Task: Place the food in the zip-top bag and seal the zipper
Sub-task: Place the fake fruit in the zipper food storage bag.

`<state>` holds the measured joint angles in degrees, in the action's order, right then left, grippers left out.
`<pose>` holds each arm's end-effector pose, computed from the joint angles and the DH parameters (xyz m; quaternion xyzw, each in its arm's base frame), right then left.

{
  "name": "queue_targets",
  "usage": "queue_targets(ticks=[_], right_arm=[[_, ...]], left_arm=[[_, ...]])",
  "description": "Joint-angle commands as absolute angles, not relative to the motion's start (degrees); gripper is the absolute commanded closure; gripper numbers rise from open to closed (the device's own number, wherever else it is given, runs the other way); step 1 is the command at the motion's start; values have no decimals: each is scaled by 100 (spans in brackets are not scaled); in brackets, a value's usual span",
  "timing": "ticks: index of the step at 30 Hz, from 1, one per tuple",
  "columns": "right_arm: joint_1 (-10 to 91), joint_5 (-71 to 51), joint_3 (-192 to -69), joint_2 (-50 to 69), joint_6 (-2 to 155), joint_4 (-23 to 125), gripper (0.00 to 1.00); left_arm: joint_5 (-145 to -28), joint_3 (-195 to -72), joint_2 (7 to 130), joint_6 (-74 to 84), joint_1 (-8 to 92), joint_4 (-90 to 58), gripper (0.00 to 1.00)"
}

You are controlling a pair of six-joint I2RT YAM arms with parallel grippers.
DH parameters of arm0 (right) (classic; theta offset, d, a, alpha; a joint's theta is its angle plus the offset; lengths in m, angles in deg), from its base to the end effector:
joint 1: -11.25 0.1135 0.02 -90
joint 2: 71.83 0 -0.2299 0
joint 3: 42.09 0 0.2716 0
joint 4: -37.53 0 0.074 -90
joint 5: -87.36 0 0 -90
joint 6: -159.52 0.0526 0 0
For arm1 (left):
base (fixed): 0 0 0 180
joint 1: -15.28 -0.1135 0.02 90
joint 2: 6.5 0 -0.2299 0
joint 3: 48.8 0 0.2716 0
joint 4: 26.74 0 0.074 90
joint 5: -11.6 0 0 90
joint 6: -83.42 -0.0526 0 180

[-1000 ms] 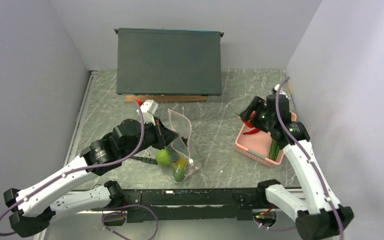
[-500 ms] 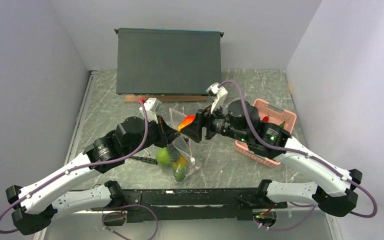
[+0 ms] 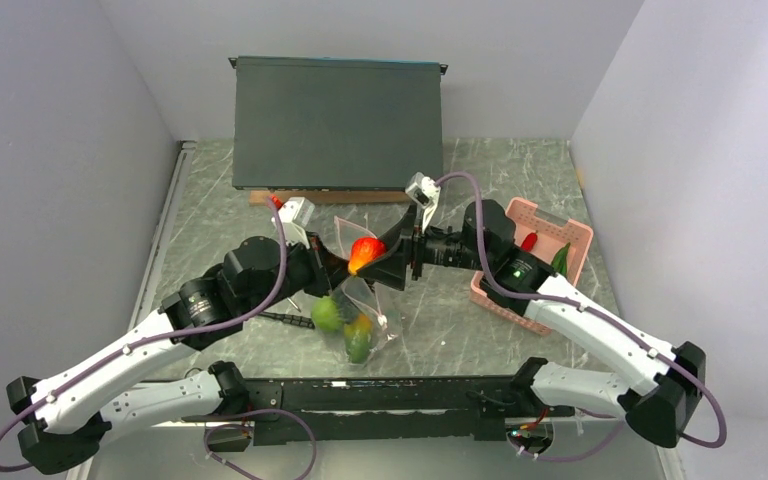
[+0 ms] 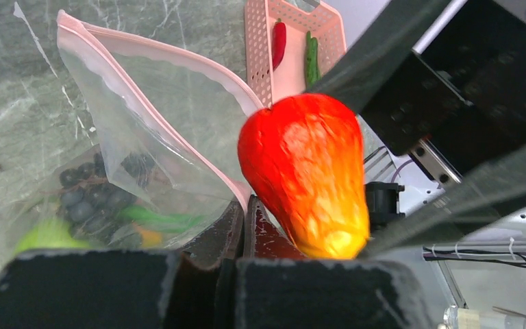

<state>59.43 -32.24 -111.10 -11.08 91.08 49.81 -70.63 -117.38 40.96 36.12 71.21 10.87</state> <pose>0.1779 0.2378 0.3447 -0.3323 0.6481 0.5302 0.4341 0.1397 -0.1939 0.3450 0.0518 0.7987 -0.4173 0.4304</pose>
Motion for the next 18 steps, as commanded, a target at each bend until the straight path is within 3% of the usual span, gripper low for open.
queue_targets(ticks=[1,7,15,18], right_arm=[[5516,-4653,-10763,-1014,9079,4298,90],[5414,-4359,-10803,-986,8636,5258,82],[5936,-1947,-11463,-1025,7907,7237,75],[6401,-1206,-11848,-900,7893,7624,62]], left_arm=[[-7264,-11927,3980,3483,7136,572,100],[-7254,-12298,4095,3317,7136,813,100],[-7495,-12551,4346,3288,7136,965,100],[-7551,-12594,4448,3280,7136,1001,100]])
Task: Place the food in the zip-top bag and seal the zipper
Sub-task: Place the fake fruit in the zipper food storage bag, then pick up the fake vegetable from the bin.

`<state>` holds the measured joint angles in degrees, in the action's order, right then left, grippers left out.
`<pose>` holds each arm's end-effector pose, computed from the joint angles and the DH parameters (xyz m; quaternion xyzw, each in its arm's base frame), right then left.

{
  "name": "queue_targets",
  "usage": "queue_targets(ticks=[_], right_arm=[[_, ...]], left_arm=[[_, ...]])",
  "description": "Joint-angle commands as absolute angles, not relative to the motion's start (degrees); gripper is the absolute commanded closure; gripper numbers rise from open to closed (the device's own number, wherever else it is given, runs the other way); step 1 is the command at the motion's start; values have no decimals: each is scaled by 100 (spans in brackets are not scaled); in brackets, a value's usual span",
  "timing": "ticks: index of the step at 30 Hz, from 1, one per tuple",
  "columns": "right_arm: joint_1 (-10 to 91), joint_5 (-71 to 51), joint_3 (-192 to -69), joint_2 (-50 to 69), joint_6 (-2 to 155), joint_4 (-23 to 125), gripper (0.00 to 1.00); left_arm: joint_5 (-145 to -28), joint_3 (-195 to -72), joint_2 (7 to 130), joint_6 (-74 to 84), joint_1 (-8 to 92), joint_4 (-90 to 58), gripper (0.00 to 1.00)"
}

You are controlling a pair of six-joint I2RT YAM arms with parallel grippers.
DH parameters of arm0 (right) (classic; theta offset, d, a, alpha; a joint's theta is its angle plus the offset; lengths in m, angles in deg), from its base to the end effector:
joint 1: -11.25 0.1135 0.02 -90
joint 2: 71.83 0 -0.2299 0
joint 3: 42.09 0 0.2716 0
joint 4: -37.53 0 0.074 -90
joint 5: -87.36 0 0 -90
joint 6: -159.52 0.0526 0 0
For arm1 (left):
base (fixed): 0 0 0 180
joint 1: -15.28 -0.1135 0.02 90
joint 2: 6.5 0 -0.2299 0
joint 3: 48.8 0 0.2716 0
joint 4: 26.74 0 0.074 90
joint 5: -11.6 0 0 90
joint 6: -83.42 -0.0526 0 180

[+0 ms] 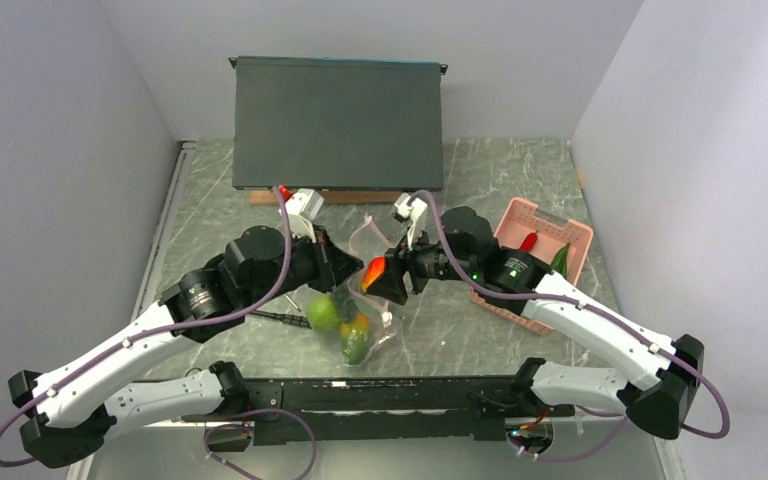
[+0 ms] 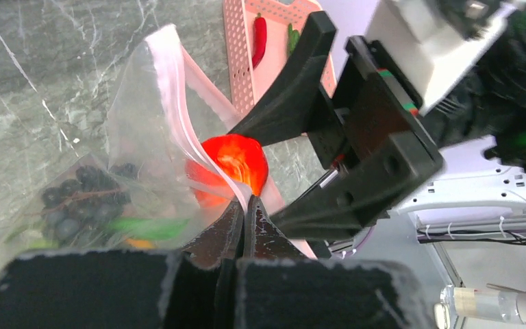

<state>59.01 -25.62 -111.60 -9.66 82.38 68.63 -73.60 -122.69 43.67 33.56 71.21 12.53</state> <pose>0.1825 0.2315 0.3022 -0.3500 0.7503 0.4143 0.3781 0.1399 -0.1990 0.3654 0.0842 0.7915 -0.4271 0.4290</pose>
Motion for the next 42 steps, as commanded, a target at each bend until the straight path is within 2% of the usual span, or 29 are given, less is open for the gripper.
queue_targets(ticks=[1,8,10,12,16,21,26,33,42], right_arm=[[6456,-1086,-11958,-868,7951,7691,59],[6534,-670,-12701,-559,8282,8153,34],[6554,-559,-12891,-481,8333,8258,25],[6556,-516,-13064,-425,8363,8370,11],[6556,-303,-13509,-351,8596,8762,3],[6536,124,-14091,-392,8747,9277,0],[6108,1408,-14375,-685,9125,9848,0],[3492,1618,-13099,-1281,9471,9898,2],[907,591,-11074,-1017,9962,8967,6]], left_arm=[[-7547,-12593,4474,3287,7138,1010,100],[-7522,-12453,4461,3356,7136,930,100],[-7527,-12423,4450,3367,7136,904,100],[-7509,-12401,4442,3372,7140,912,100],[-7392,-12365,4393,3364,7136,919,100],[-7281,-12308,4418,3308,7136,857,100],[-7130,-12352,4509,3244,7136,963,100],[-7197,-12470,4614,3048,7136,924,100],[-7566,-12480,4876,2949,7136,901,100]])
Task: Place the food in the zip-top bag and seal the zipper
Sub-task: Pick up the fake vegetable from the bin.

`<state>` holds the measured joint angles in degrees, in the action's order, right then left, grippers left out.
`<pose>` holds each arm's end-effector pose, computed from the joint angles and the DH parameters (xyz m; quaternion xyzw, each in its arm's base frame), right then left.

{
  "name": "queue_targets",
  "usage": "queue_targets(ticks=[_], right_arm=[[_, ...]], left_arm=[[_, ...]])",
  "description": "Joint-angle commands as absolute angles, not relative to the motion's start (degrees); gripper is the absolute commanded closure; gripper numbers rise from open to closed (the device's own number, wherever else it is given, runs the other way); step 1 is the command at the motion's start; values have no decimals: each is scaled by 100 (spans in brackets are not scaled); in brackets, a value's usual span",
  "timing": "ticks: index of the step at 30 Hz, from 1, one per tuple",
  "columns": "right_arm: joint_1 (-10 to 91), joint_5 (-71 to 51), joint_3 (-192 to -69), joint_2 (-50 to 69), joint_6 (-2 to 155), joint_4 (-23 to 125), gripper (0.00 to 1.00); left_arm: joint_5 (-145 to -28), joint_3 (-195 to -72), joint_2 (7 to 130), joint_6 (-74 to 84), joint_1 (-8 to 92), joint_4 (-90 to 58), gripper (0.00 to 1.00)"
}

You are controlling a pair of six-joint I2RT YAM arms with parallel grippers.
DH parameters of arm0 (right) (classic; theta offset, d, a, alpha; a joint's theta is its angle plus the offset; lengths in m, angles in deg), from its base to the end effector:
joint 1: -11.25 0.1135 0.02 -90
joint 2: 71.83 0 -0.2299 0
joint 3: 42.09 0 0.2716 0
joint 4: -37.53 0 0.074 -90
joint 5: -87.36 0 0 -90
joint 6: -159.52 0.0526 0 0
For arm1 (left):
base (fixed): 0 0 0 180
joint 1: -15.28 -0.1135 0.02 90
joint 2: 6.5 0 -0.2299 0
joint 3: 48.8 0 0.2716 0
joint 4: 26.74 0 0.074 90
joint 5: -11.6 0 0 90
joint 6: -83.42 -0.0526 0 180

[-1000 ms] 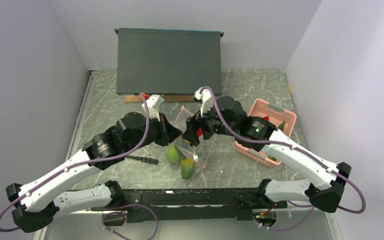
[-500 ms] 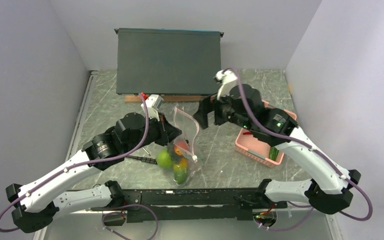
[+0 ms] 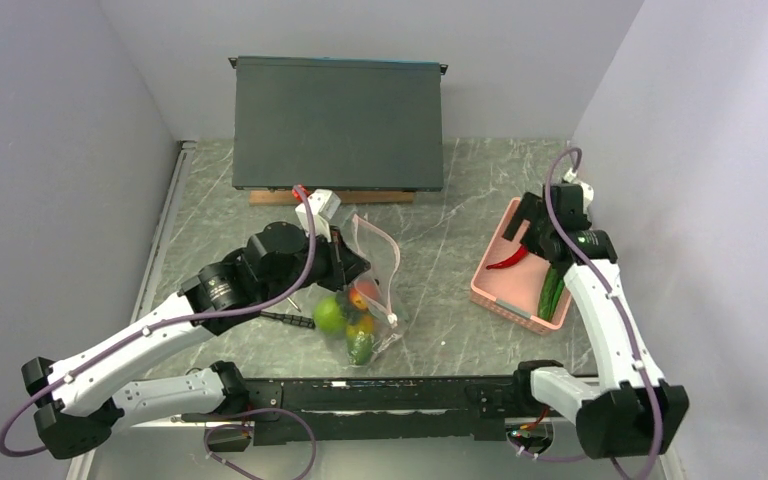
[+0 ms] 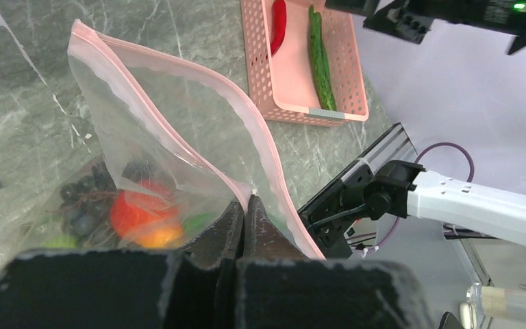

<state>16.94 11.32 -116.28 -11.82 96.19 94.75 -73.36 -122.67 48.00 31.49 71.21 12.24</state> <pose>0.2598 0.0131 0.2938 0.2134 0.8864 0.0032 0.4109 0.1505 -0.2143 0.3483 0.1017 0.8104 -0.3966 0.4190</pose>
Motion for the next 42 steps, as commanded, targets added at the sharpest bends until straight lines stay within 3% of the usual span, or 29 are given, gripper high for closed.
queue_targets(ticks=[1,6,12,16,22,29,32,34,36,40,42], right_arm=[[708,491,-10890,-924,9947,8766,6],[135,567,-10559,-162,10014,8126,13],[139,531,-11249,1110,9850,7715,27],[135,62,-11615,1759,10110,7492,26],[211,275,-11678,2445,10646,7282,28],[337,640,-11500,2624,10710,7014,43],[336,760,-11414,2663,10682,6884,58],[348,817,-11279,2601,10663,6725,62],[351,831,-11145,2572,10665,6569,63],[351,760,-11129,2688,10641,6611,51],[352,740,-11106,2708,10560,6562,52]], left_arm=[[-7586,-12478,4904,2899,7136,883,100],[-7692,-12681,5168,2542,7136,941,100],[-7729,-12823,5281,2124,7136,972,100],[-7767,-13008,5366,1908,7135,1083,100],[-7787,-13032,5390,1770,7127,1097,100],[-7787,-13025,5359,1826,7118,1163,100],[-7954,-13095,5396,1943,7099,1251,100],[-8036,-13131,5378,2049,7089,1282,100],[-8090,-13148,5329,2146,7083,1296,100],[-8180,-13153,5234,2348,7083,1313,100],[-8216,-13153,5204,2452,7085,1319,100]])
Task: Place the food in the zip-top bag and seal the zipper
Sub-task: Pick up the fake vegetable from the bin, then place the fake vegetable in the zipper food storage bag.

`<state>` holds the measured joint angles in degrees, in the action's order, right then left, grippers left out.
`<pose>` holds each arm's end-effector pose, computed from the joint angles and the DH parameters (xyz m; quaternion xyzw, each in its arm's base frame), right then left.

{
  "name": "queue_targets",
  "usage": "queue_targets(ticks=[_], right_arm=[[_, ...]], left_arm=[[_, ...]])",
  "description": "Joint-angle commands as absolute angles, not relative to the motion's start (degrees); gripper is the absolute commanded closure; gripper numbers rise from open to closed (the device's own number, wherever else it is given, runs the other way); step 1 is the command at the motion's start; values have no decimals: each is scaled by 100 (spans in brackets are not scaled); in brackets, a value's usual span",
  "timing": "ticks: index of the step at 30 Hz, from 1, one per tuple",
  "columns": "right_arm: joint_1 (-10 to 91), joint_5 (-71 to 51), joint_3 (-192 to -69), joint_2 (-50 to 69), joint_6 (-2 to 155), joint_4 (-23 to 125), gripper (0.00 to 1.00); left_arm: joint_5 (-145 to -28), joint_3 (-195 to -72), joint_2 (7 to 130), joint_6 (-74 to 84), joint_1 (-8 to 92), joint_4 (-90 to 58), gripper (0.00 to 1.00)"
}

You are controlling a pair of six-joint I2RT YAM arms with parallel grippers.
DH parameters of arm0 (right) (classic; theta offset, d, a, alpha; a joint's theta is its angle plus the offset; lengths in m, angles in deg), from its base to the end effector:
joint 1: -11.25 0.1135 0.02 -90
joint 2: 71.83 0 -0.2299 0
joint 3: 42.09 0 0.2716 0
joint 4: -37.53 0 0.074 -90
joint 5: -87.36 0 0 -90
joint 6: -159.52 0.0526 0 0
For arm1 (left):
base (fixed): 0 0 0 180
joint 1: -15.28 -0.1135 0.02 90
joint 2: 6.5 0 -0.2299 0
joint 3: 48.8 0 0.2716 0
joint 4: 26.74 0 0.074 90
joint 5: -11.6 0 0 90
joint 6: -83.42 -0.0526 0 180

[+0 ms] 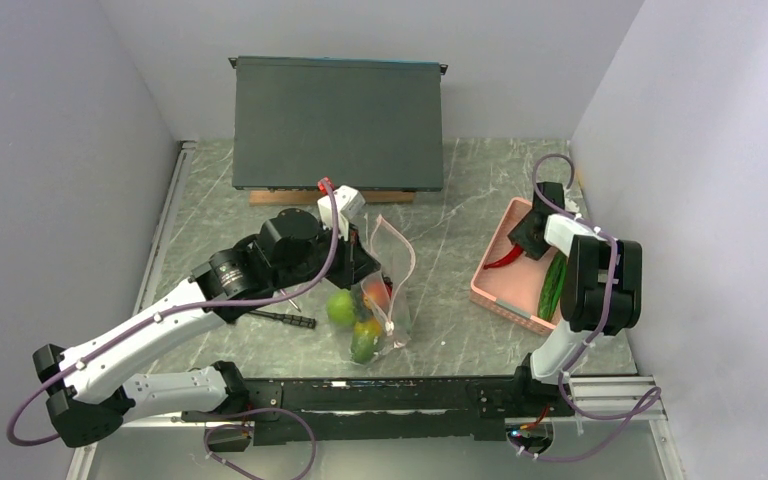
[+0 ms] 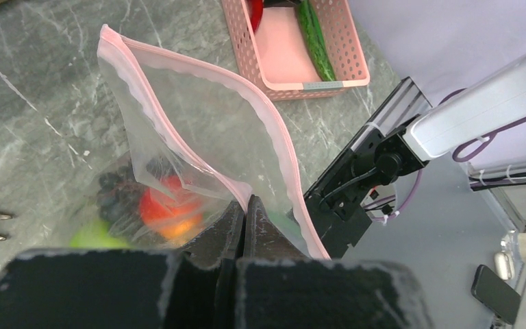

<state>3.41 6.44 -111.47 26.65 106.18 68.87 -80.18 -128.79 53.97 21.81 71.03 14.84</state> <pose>0.3489 -0.0564 0.0992 0.3837 0.8845 -0.0108 0.2654 0.1562 -0.2324 0.3567 0.2045 0.8037 -0.3839 0.4061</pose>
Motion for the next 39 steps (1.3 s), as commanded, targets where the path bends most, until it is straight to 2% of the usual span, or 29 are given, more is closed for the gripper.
queue_targets(ticks=[1,9,16,19,26,32,36,39], right_arm=[[351,776,-11121,2690,10529,6586,56],[393,790,-11297,1063,10075,7158,99],[1069,127,-11275,-888,9505,7002,100],[1916,-216,-11424,-1370,9250,6619,100],[3707,-624,-12286,-1552,8780,5921,100],[5075,-646,-12784,-1240,8022,5332,100],[5765,-498,-12635,-1024,7614,5064,100],[6013,-485,-12089,-1094,7511,4540,100]], left_arm=[[-8232,-13141,5189,2499,7083,1309,100],[-8164,-13179,5271,2833,7050,1343,100],[-8314,-13232,5488,3475,6915,1298,100],[-8348,-13220,5528,3679,6862,1254,100],[-8266,-13208,5470,3721,6737,1243,100],[-8347,-13238,5485,3748,6630,1248,100],[-8395,-13267,5491,3826,6609,1164,100],[-8362,-13271,5470,3871,6611,1158,100]])
